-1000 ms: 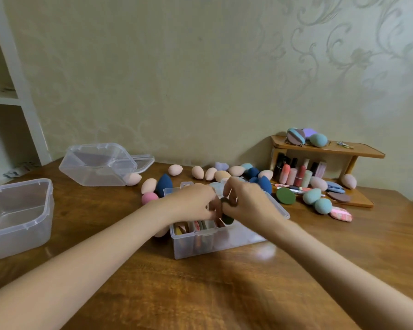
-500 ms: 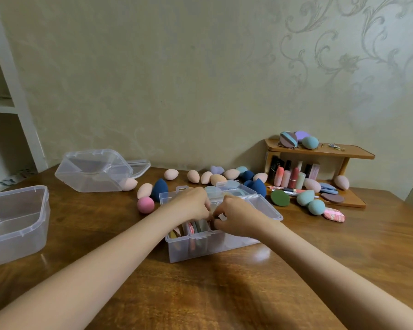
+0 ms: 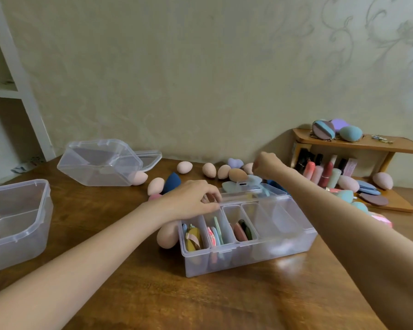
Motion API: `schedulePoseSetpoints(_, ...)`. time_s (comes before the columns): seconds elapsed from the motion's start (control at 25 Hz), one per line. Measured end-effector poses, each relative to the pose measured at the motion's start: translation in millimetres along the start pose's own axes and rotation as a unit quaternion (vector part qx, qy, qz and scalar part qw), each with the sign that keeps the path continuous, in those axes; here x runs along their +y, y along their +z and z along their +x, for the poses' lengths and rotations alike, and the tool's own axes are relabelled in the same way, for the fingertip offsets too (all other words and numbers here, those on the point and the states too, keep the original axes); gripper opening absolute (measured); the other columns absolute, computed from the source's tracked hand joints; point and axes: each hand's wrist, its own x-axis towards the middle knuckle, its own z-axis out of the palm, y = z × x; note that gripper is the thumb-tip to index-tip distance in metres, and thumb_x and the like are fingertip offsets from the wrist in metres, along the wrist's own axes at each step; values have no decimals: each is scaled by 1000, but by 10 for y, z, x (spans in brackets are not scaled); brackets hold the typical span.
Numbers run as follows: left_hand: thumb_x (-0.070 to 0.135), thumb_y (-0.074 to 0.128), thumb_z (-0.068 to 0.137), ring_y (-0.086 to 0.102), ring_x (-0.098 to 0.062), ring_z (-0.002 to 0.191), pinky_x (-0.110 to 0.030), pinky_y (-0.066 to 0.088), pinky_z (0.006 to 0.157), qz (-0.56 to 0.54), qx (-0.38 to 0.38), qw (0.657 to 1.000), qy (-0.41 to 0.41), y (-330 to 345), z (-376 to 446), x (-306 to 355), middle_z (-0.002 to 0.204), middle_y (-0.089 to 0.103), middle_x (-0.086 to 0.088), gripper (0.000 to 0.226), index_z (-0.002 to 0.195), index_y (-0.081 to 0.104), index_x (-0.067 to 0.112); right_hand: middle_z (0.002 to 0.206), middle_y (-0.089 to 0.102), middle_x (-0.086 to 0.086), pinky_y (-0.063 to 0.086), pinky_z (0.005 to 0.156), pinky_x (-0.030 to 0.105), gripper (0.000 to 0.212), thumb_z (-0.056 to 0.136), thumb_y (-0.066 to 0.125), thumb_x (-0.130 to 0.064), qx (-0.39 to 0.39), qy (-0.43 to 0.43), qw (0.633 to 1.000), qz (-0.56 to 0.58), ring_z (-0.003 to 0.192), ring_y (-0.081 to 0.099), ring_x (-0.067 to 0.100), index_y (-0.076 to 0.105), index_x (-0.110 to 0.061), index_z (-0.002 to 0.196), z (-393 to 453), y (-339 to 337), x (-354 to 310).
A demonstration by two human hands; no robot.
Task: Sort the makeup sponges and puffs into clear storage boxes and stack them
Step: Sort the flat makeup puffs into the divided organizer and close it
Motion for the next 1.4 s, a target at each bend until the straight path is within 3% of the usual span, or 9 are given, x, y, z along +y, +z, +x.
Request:
schedulePoseSetpoints(0.12,29,58,91,53,-2,86,-19,45,80,-23,-14,1000,8,-6,35,-73,95,55,9,23,112,65,22,93,54,10,40,74,28,25,90,52,-16,-42,-21,995,-83,85,50,23,59,-4,111,88,113,-9)
schedulePoseSetpoints(0.28,29,60,89,53,0,81,-17,44,78,-41,-40,998,15,-25,84,-119,91,54,14,21,109,65,23,115,59,15,42,92,34,30,90,52,-14,-8,-22,996,-87,106,55,29,56,-6,119,138,252,36)
schedulePoseSetpoints(0.44,28,58,91,54,-3,87,-16,45,78,-33,-36,999,17,-19,56,-89,94,54,12,22,111,63,21,90,54,11,43,71,32,25,86,57,-8,44,10,999,-16,82,51,25,61,1,109,196,296,73)
schedulePoseSetpoints(0.64,27,56,92,54,-8,98,-21,46,82,18,-32,999,13,-21,13,-16,107,55,5,24,115,62,22,108,63,18,38,67,32,27,85,59,-14,91,27,995,32,80,49,28,56,0,107,19,84,181)
schedulePoseSetpoints(0.8,21,55,92,53,-4,101,-16,41,84,-20,42,997,58,4,-94,182,105,58,10,21,109,67,24,107,62,14,49,77,37,34,86,62,-24,123,-43,978,164,86,57,25,53,-2,110,-398,-327,166)
schedulePoseSetpoints(0.92,18,55,91,48,5,99,-8,35,83,-10,-8,996,91,90,-226,356,108,62,17,25,112,67,26,98,65,13,52,68,30,29,89,58,-19,89,-110,961,239,70,60,19,52,-2,112,-888,-441,94)
schedulePoseSetpoints(1.08,15,52,91,43,0,106,-20,39,96,34,-2,995,89,149,-321,435,121,61,9,30,119,62,23,78,65,6,43,51,9,16,89,55,-13,41,-180,961,204,58,57,8,45,-13,101,-1430,-249,-6)
schedulePoseSetpoints(1.24,20,46,93,36,-8,118,-33,33,104,113,-19,990,81,160,-373,480,132,53,13,30,116,65,28,72,47,-4,36,51,16,16,91,51,-14,79,-241,961,110,60,46,9,39,-10,102,-1684,-77,-94)
schedulePoseSetpoints(1.4,19,48,92,47,-15,111,-39,40,99,99,-24,994,34,147,-373,529,119,61,3,27,109,68,25,87,49,6,37,56,29,18,93,47,-16,118,-260,958,39,69,48,21,42,-6,107,-1789,36,-117)
